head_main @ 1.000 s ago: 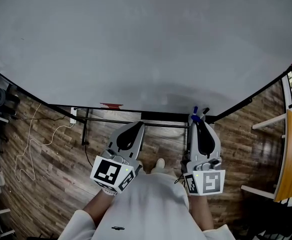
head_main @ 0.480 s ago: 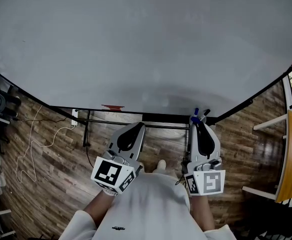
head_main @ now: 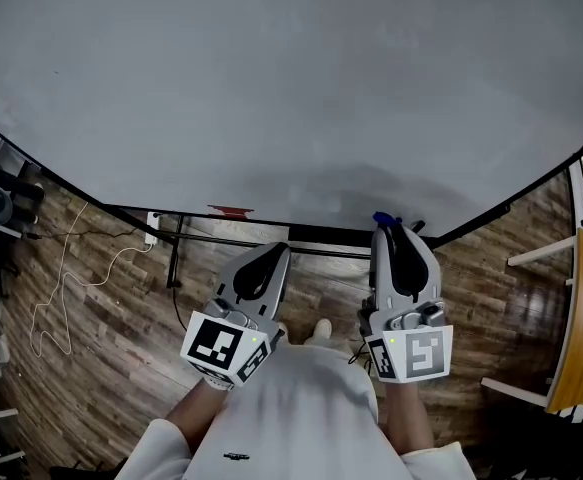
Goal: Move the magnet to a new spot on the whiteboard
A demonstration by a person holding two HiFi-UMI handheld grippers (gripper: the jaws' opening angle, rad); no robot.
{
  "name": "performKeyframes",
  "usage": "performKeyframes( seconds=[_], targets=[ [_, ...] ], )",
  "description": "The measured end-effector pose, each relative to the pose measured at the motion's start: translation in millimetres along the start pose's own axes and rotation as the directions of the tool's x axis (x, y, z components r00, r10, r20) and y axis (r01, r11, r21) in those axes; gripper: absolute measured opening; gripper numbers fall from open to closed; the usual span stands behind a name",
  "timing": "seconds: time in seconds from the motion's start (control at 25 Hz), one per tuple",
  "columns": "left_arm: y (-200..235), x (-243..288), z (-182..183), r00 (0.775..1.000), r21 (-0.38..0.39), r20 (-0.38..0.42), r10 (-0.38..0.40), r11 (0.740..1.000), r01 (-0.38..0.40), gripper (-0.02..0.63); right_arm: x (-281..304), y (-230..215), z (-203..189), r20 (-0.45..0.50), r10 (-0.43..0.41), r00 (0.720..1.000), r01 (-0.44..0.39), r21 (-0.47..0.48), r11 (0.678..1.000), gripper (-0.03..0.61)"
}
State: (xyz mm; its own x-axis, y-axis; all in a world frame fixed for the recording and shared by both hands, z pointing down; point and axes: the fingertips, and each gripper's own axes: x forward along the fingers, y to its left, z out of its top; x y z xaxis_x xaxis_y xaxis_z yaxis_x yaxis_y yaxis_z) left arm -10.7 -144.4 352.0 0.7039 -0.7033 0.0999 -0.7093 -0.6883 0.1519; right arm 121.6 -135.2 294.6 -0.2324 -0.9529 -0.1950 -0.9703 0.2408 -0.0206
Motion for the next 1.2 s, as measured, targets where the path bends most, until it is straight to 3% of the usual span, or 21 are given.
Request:
performKeyframes(
  seconds=[0.4, 0.84, 1.2],
  targets=[
    [13.1, -8.2, 0.9, 0.999, -0.009, 0.005, 0.042, 0.999, -0.042, 0.006, 49.9, 21.9, 2.7, 0.009, 0.08, 0.997, -0.081, 0.017, 0.997, 0.063],
    [16.9, -9.7, 2.1, 0.998, -0.013, 0.01, 0.062, 0.998, -0.062, 0.006, 97.8, 35.9, 7.2, 0.016, 0.094, 0.995, -0.095, 0.047, 0.994, 0.063],
    [25.7, -7.3, 3.2, 0.997, -0.014, 0.015, 0.08, 0.997, -0.08, 0.006, 127.1, 38.5, -15.3, -0.03, 0.107, 0.994, -0.105, 0.049, 0.993, 0.064]
  ],
)
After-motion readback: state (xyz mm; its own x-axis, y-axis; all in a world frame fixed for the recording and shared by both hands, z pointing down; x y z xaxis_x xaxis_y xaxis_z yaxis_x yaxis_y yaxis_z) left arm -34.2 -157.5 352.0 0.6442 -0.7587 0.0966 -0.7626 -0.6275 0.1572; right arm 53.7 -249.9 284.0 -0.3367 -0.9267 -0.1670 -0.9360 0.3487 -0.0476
